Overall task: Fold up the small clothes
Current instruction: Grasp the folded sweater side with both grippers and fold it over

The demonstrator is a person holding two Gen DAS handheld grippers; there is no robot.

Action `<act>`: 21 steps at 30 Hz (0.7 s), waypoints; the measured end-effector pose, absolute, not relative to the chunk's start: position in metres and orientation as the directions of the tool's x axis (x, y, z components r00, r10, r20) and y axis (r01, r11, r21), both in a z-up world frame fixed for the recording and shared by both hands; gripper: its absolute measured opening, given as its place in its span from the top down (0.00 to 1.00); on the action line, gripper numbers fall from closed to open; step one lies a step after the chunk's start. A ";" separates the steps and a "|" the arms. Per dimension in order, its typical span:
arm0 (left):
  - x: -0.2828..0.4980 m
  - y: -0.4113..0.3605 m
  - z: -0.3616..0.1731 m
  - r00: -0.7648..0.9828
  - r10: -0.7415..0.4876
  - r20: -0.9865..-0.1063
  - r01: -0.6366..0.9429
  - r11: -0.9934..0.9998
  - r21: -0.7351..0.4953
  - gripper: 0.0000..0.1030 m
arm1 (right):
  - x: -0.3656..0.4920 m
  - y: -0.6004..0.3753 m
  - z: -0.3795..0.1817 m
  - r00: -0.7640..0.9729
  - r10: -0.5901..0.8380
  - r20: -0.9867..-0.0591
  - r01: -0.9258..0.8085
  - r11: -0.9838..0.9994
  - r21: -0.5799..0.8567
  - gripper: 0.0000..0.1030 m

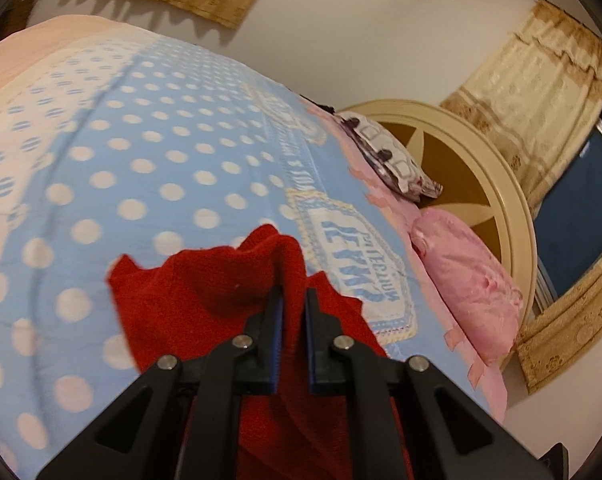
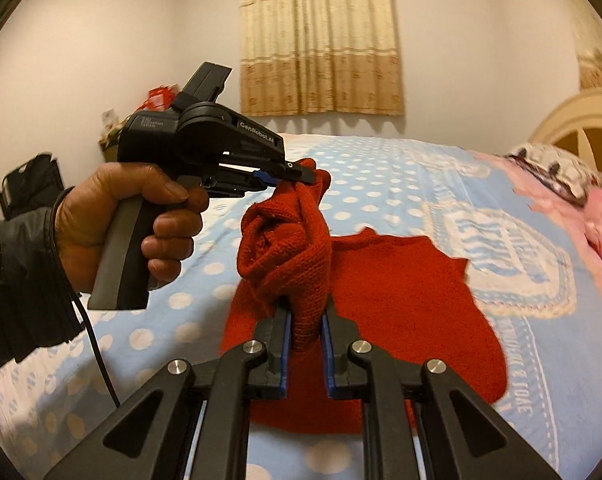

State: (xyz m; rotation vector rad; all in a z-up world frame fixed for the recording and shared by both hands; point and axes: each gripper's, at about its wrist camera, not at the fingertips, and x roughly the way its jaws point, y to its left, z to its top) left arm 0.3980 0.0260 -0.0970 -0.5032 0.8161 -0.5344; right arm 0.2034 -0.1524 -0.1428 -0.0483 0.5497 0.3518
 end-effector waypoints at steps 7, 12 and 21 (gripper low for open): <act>0.416 -0.026 -0.106 0.520 -0.627 -0.580 0.289 0.768 -0.572 0.91 | 0.213 -0.197 -0.148 0.791 0.278 -0.545 -0.253 0.960 0.123 0.89; 0.424 -0.055 -0.111 0.485 -0.629 -0.608 0.320 0.774 -0.546 0.91 | 0.217 -0.220 -0.154 0.784 0.260 -0.564 -0.203 0.965 0.163 0.89; 0.423 -0.109 -0.117 0.451 -0.594 -0.666 0.393 0.802 -0.449 0.89 | 0.229 -0.269 -0.183 0.710 0.295 -0.639 -0.090 0.939 0.333 0.88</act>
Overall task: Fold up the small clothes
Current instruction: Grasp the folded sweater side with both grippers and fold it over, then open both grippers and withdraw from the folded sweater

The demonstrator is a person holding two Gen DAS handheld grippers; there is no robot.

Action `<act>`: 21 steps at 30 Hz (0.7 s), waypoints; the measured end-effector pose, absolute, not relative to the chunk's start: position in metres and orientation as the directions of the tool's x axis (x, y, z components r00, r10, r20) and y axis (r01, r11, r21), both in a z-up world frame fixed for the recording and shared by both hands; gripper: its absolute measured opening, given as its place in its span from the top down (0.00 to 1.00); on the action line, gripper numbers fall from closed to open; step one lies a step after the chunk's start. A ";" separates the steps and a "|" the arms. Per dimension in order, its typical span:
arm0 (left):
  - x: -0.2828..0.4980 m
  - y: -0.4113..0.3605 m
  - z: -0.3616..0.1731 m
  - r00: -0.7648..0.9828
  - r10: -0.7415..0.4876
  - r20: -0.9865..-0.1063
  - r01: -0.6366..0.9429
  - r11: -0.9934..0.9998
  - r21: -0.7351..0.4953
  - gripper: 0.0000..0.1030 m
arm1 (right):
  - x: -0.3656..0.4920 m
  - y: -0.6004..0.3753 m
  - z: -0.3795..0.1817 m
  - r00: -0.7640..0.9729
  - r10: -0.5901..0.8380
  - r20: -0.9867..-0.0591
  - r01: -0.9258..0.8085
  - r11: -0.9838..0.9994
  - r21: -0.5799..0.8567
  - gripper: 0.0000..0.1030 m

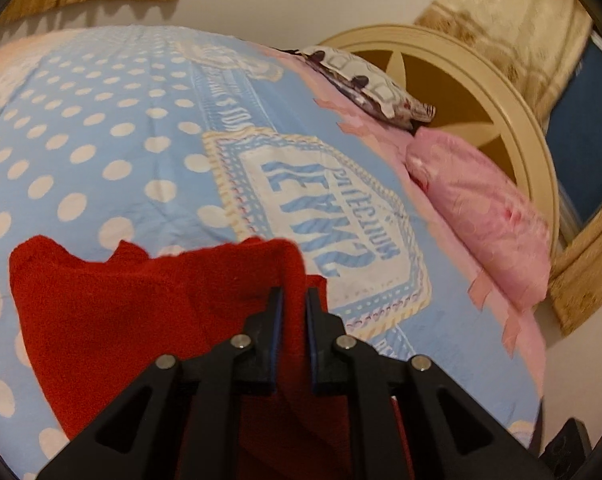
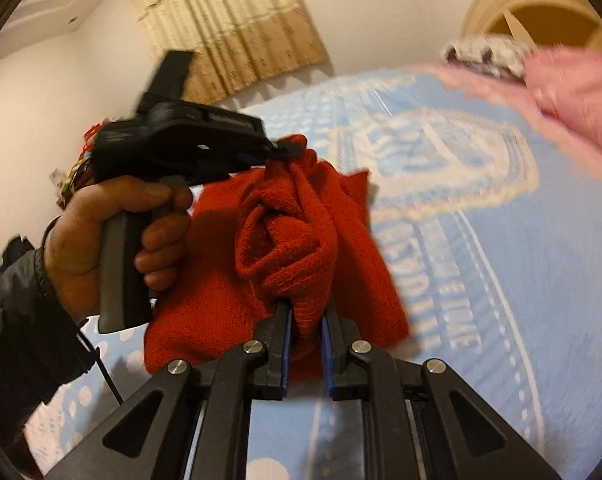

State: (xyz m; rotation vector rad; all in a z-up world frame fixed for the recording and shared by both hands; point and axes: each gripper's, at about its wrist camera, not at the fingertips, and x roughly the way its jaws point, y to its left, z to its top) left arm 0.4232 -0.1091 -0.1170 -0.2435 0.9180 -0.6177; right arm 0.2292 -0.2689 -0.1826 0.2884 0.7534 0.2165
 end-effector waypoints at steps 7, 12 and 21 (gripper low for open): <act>0.382 -0.099 -0.085 0.538 -0.576 -0.616 0.465 0.812 -0.353 0.47 | 0.216 -0.287 -0.173 0.754 0.210 -0.623 -0.016 0.953 0.302 0.58; 0.338 -0.075 -0.087 0.605 -0.511 -0.610 0.476 0.847 -0.238 0.44 | 0.204 -0.280 -0.136 0.842 0.173 -0.511 -0.051 0.969 0.243 0.55; 0.305 -0.076 -0.125 0.607 -0.465 -0.645 0.465 0.865 -0.187 0.32 | 0.298 -0.249 -0.157 0.649 0.352 -0.675 -0.185 0.933 0.309 0.55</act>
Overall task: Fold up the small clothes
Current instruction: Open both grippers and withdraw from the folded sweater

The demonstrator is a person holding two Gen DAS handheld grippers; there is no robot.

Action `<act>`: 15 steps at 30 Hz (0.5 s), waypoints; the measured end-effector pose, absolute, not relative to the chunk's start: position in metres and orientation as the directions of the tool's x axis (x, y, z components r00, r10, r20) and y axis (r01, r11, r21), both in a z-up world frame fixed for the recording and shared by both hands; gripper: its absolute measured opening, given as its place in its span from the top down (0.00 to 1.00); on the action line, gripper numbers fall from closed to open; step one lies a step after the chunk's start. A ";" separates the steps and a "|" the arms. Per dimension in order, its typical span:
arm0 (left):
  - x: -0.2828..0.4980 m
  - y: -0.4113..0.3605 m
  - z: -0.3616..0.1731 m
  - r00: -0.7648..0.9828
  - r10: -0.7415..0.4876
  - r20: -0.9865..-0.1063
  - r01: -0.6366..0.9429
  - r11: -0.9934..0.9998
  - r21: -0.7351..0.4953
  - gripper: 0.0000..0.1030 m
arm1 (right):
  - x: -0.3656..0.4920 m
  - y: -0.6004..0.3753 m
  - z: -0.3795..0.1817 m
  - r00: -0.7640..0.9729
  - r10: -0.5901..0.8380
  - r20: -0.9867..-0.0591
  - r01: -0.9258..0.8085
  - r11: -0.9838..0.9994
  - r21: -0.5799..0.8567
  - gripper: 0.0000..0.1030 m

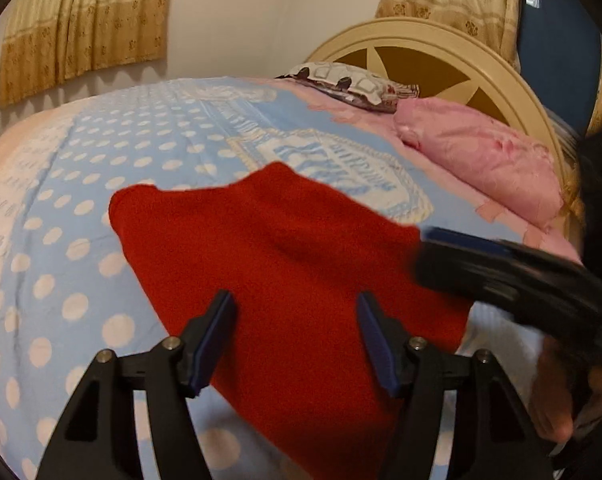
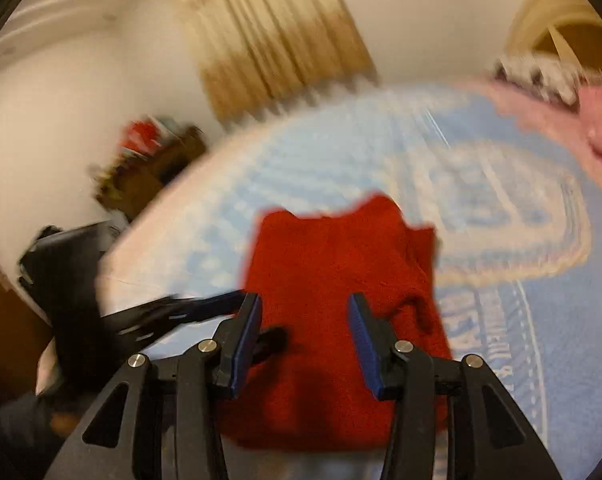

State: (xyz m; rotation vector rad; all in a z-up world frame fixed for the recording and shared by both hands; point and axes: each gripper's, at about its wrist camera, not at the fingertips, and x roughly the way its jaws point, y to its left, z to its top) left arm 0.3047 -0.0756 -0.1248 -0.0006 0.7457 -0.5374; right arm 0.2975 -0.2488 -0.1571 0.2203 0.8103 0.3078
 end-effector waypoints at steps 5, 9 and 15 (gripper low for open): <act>0.306 -0.085 -0.130 0.610 -0.469 -0.639 0.479 0.860 -0.173 0.26 | 0.311 -0.276 -0.177 0.633 0.245 -0.734 -0.078 0.964 0.254 0.60; 0.310 -0.093 -0.143 0.608 -0.462 -0.645 0.477 0.863 -0.168 0.12 | 0.313 -0.272 -0.172 0.616 0.229 -0.754 -0.104 0.972 0.210 0.60; 0.301 -0.095 -0.148 0.646 -0.442 -0.623 0.464 0.875 -0.139 0.07 | 0.315 -0.254 -0.146 0.656 0.226 -0.720 -0.168 0.974 0.153 0.58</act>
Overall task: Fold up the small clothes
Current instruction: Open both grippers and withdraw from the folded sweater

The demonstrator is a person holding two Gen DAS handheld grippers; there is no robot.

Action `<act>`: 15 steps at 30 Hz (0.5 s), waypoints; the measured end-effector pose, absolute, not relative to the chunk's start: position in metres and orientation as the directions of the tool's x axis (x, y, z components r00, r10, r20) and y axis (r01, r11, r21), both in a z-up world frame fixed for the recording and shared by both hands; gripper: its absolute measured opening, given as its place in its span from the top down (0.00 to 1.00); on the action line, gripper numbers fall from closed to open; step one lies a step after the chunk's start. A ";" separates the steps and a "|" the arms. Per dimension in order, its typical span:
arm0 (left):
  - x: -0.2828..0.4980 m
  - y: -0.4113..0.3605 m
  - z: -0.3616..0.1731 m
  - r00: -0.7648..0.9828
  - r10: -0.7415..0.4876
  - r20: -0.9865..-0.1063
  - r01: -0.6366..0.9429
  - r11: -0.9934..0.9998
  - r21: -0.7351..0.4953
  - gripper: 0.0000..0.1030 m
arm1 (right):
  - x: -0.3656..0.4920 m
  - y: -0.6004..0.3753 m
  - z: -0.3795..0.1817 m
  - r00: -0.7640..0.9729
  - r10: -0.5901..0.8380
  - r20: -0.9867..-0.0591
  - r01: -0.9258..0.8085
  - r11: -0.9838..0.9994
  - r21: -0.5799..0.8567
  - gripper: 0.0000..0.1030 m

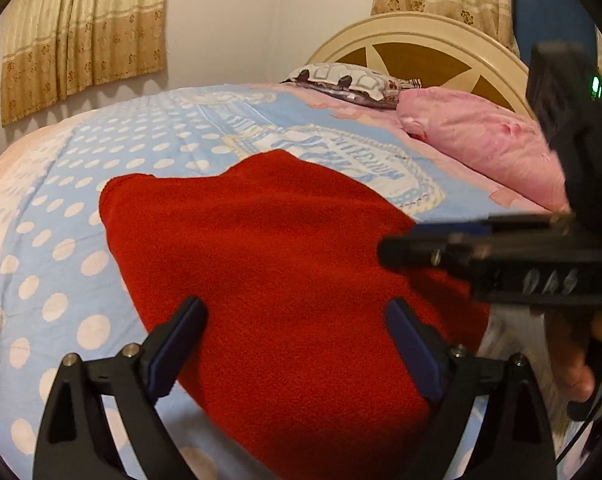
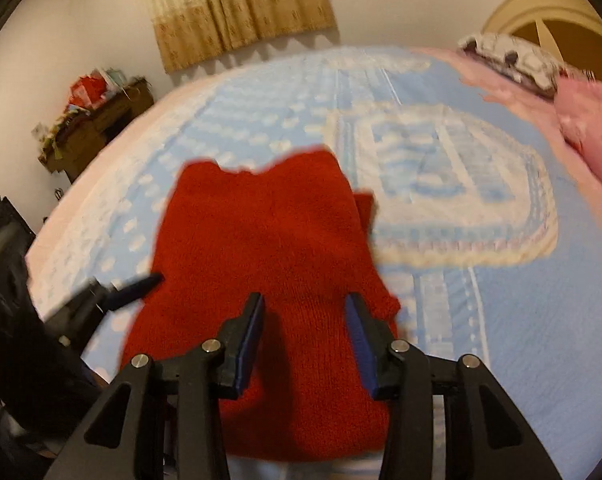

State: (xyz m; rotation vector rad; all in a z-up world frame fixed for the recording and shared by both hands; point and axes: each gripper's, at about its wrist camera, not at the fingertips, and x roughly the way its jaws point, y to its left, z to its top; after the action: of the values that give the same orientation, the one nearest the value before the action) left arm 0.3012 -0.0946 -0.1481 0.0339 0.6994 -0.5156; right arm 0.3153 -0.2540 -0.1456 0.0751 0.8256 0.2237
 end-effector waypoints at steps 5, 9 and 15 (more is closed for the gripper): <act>0.301 -0.093 -0.151 0.640 -0.442 -0.628 0.462 0.875 -0.145 0.04 | 0.355 -0.228 -0.130 0.614 0.306 -0.728 -0.275 0.947 0.166 0.58; 0.298 -0.100 -0.152 0.647 -0.421 -0.636 0.462 0.880 -0.113 0.02 | 0.394 -0.218 -0.149 0.522 0.306 -0.796 -0.279 0.943 0.180 0.58; 0.295 -0.103 -0.154 0.648 -0.403 -0.646 0.460 0.883 -0.089 0.01 | 0.425 -0.247 -0.183 0.466 0.268 -0.843 -0.147 0.963 0.226 0.58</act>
State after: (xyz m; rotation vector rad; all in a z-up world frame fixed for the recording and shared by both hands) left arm 0.2949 -0.1027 -0.1540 0.0854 0.7127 -0.4911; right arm 0.4252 -0.2466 -0.1826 0.1274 1.0563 0.2556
